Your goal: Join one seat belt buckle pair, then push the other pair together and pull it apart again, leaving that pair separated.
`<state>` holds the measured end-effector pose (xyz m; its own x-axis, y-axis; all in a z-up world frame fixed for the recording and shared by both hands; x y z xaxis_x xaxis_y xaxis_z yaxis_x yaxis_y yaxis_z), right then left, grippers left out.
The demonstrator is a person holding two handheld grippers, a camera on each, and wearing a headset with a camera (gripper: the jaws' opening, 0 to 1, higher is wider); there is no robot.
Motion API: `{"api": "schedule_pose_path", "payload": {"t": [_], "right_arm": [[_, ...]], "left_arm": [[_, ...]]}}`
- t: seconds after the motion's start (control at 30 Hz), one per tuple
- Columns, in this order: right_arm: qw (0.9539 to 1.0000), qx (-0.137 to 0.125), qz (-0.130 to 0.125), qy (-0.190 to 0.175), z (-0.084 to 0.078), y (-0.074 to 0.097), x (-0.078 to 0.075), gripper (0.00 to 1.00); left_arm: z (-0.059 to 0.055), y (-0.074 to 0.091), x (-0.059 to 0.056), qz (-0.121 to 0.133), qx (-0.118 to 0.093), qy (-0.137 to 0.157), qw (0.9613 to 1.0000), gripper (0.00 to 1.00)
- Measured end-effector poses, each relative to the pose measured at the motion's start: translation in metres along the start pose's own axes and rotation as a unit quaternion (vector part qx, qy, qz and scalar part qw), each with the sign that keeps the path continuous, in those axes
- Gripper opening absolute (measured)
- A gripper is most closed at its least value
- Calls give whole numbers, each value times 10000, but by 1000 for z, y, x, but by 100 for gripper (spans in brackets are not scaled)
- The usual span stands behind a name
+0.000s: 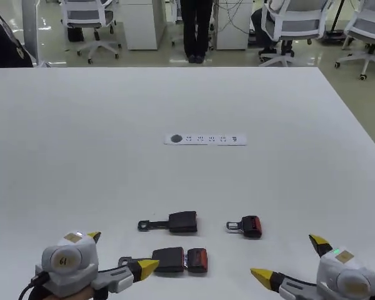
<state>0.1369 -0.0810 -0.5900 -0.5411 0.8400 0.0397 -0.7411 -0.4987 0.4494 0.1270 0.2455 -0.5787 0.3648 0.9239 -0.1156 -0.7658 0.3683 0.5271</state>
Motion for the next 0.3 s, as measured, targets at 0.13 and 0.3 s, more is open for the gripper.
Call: {"api": "schedule_pose_path", "payload": {"t": [0.13,0.3], "right_arm": [[10000,-14,-33,-23,-4,6,-4,100],[9999,31,-142,-94,-9,9,-6,100]], "left_arm": [[-4,6,2,-10,17,-32,10000,99],[-5,7,1,-18,27,-4,10000,99]]}}
Point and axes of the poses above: the centre of the closed fingertips' face, and the gripper's own axes: y roughly backward along the fingers, x roughly to its left, z roughly out of its top, the point moved 1 cm from there along y, roughly backward along the fingers, and after that the axes turned 2 degrees about z, right-handed, at the moved point
